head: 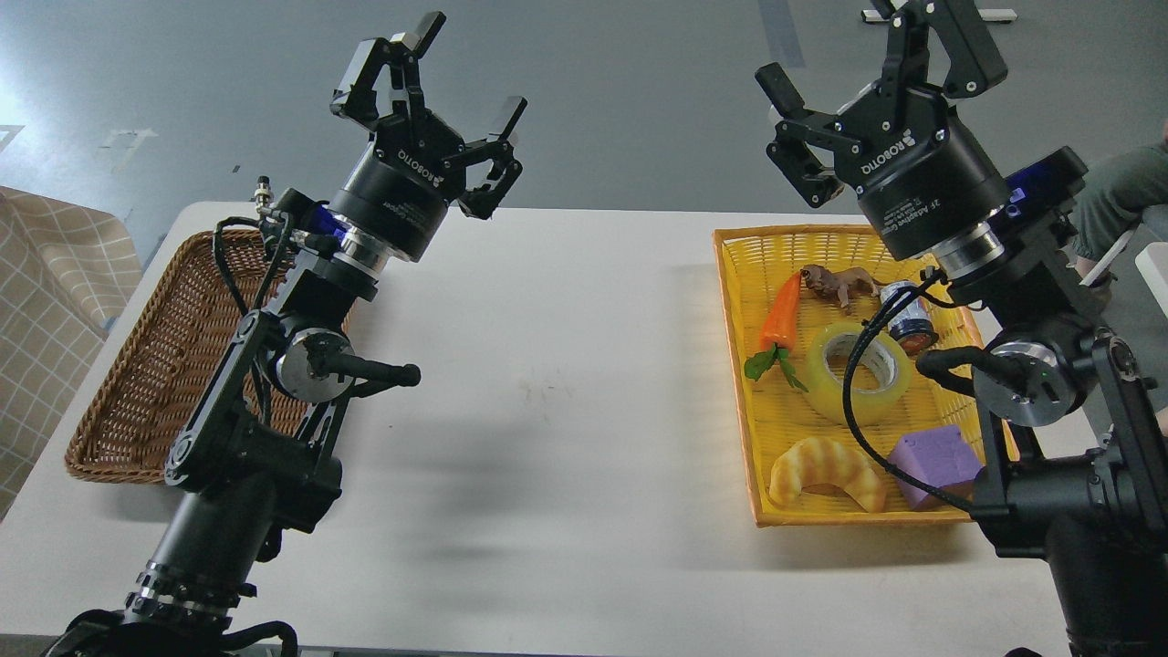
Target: Place and transfer tape with both arms
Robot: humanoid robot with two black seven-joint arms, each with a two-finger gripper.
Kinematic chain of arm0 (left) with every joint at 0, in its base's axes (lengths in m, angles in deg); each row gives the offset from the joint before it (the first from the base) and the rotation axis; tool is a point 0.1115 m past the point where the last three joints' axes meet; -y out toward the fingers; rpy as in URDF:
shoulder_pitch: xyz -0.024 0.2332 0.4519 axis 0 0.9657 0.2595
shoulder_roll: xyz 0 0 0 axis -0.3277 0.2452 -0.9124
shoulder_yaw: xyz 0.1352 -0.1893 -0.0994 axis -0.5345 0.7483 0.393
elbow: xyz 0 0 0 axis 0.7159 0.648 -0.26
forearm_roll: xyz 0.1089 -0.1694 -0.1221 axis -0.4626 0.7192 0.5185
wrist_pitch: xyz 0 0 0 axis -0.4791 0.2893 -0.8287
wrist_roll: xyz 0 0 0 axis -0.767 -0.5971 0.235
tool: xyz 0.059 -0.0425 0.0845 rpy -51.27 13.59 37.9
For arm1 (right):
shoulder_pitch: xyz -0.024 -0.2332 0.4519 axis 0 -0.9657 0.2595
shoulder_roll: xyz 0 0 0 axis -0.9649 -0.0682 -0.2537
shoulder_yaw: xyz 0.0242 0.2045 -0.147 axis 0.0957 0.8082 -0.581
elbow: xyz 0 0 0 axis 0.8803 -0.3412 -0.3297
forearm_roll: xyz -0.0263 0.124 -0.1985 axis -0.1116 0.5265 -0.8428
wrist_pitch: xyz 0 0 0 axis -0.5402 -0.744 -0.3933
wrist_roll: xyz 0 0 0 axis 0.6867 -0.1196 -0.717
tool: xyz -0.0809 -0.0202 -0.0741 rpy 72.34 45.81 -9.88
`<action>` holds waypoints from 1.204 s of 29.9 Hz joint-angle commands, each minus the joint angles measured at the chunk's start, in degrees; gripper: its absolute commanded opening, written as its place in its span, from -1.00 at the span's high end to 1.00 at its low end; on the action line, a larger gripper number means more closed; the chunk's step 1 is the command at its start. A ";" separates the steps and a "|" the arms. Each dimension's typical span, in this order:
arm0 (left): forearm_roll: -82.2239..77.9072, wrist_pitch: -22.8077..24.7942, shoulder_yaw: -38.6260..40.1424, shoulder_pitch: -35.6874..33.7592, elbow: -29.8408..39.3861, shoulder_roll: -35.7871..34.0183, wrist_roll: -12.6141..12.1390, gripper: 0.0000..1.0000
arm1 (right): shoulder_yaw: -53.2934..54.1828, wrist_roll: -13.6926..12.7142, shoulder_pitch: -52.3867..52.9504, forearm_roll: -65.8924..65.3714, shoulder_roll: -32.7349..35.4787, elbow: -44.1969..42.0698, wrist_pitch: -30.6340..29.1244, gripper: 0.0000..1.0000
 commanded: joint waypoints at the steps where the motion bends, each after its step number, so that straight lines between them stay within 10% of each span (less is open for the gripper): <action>1: -0.01 0.06 0.05 -0.13 0.00 0.00 0.06 -0.96 | 0.00 0.00 0.01 -0.01 0.00 0.00 0.07 -1.00; 17: -0.01 0.06 0.05 0.13 0.00 0.00 0.85 -0.96 | -2.02 -1.67 0.71 -5.70 7.98 0.44 0.24 -1.00; 36: -0.01 0.85 -0.30 0.93 -0.08 0.00 0.76 -0.96 | -2.29 -1.06 -6.75 -52.03 25.31 0.53 3.05 -1.00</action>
